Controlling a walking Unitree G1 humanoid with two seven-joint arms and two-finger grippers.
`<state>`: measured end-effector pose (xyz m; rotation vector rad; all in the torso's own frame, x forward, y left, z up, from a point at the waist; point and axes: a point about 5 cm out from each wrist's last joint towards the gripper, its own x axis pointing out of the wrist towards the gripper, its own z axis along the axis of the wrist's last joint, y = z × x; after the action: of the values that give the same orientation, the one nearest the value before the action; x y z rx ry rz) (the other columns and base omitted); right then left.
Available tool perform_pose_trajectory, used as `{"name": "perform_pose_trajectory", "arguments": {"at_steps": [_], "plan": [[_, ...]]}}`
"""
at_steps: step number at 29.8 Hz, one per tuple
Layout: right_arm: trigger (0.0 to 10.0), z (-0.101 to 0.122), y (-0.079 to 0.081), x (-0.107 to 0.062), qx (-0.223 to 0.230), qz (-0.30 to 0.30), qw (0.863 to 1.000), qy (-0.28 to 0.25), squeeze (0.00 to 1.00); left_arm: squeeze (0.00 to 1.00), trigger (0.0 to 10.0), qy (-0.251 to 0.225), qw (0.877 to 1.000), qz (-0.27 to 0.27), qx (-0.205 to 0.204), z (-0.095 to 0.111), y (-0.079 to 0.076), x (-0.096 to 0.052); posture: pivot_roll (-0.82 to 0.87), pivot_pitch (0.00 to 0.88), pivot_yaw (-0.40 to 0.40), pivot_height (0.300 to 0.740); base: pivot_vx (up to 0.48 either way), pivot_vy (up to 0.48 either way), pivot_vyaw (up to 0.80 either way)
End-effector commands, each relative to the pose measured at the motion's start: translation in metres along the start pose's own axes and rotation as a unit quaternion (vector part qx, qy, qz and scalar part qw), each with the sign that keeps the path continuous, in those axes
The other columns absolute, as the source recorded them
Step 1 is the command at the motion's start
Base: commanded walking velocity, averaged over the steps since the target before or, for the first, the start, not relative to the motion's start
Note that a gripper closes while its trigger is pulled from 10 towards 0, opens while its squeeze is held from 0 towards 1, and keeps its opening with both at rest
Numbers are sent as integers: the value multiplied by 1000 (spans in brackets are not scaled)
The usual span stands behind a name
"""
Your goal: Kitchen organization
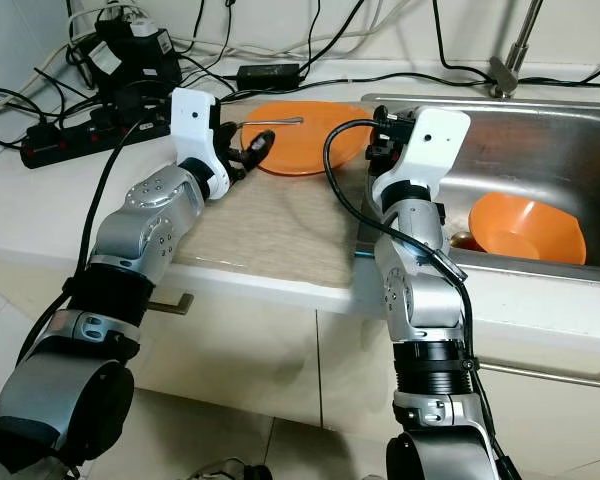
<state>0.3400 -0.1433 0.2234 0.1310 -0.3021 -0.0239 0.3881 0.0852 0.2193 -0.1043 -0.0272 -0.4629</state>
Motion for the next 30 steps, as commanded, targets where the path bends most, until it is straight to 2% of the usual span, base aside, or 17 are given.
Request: {"name": "perform_pose_trajectory", "arguments": {"at_steps": [1,8,30], "plan": [[10000,-2,4,-1,-3,8,1000,9,0,0,0,-4,1000,3,8,5,4,1,-76,0,100,740,0,0,0],[10000,-3,4,-1,-2,7,1000,10,0,0,0,-16,1000,-1,21,7,6,0,-75,0,103,740,0,0,0],[10000,-9,6,-1,-20,9,999,25,0,0,0,-6,1000,-20,20,1,4,0,-73,0,102,740,0,0,0]]}}
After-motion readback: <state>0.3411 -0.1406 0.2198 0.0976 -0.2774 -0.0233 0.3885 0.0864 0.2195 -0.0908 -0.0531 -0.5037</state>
